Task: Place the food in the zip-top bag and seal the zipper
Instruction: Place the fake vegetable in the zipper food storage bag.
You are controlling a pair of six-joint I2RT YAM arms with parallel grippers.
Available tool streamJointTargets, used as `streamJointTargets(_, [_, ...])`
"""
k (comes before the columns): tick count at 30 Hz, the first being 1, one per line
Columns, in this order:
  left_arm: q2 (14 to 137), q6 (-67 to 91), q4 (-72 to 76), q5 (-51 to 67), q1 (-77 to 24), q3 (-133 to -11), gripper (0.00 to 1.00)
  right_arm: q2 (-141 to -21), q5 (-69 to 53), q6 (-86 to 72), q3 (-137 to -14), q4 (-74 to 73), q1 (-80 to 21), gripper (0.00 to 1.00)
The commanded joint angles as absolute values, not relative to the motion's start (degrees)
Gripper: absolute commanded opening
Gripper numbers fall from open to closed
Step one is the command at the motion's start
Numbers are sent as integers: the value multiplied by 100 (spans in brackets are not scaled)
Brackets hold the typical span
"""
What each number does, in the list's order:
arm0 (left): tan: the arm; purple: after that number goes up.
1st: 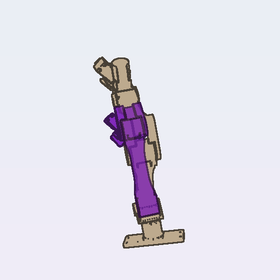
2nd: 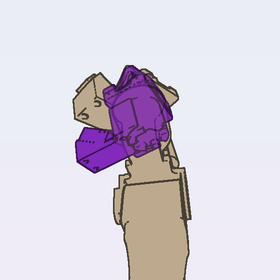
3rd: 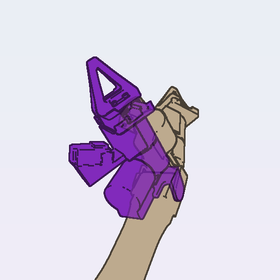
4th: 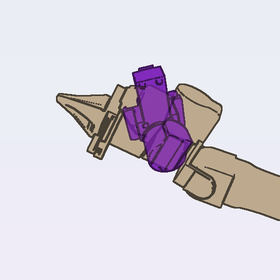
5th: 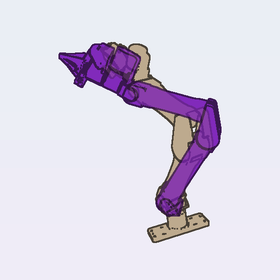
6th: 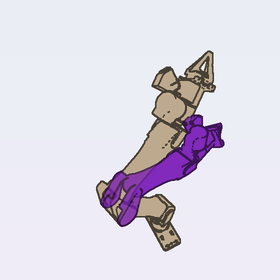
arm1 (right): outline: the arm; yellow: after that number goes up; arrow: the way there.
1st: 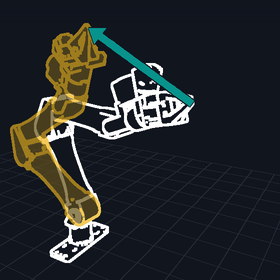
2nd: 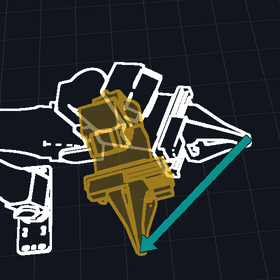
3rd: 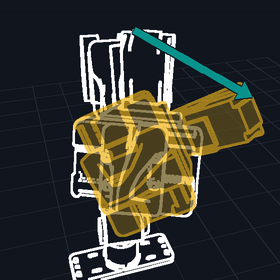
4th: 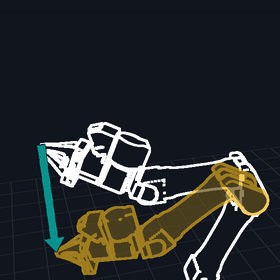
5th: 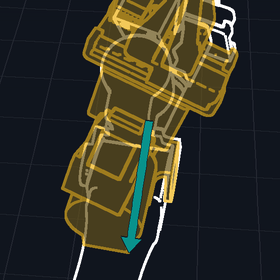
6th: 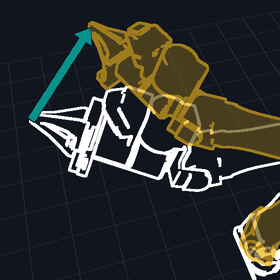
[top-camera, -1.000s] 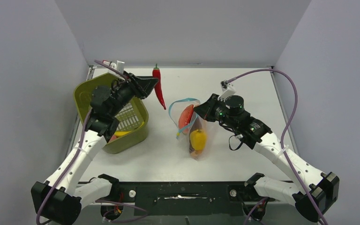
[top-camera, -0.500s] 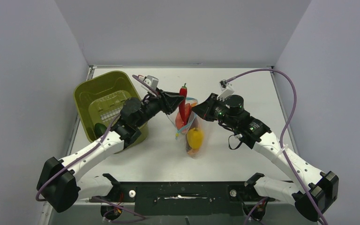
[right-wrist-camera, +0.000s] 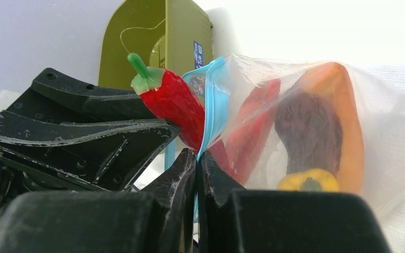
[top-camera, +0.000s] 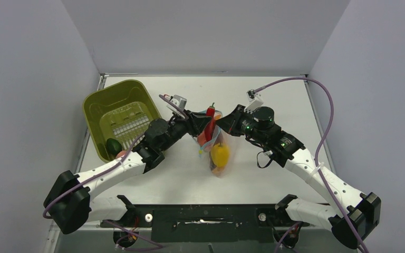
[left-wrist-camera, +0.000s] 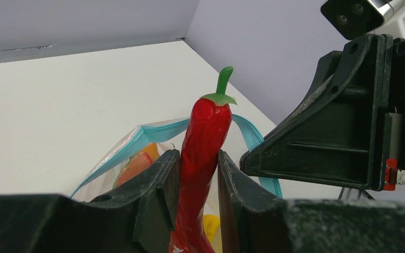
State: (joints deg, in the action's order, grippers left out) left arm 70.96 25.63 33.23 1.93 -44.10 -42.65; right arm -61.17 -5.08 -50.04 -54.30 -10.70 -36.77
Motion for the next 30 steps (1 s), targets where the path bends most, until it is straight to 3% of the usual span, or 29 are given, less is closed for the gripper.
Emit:
streamJointTargets(1, [7066, 2527, 3795, 1, -4500, -4260, 13, -5953, -440, -5063, -5466, -493, -3618, 0])
streamJointTargets(24, [7391, 3366, 4521, -302, -4986, -3788, 15, -5945, -431, -5080, -5376, -362, -3454, 0])
streamJointTargets(27, [7439, 3321, 4420, -251, -5010, -3795, 26, -5902, -421, -5080, -5353, -364, -3433, 0])
streamJointTargets(30, [7300, 3171, 4130, -311, -5014, -3879, 43, -5855, -430, -5036, -5353, -378, -3426, 0])
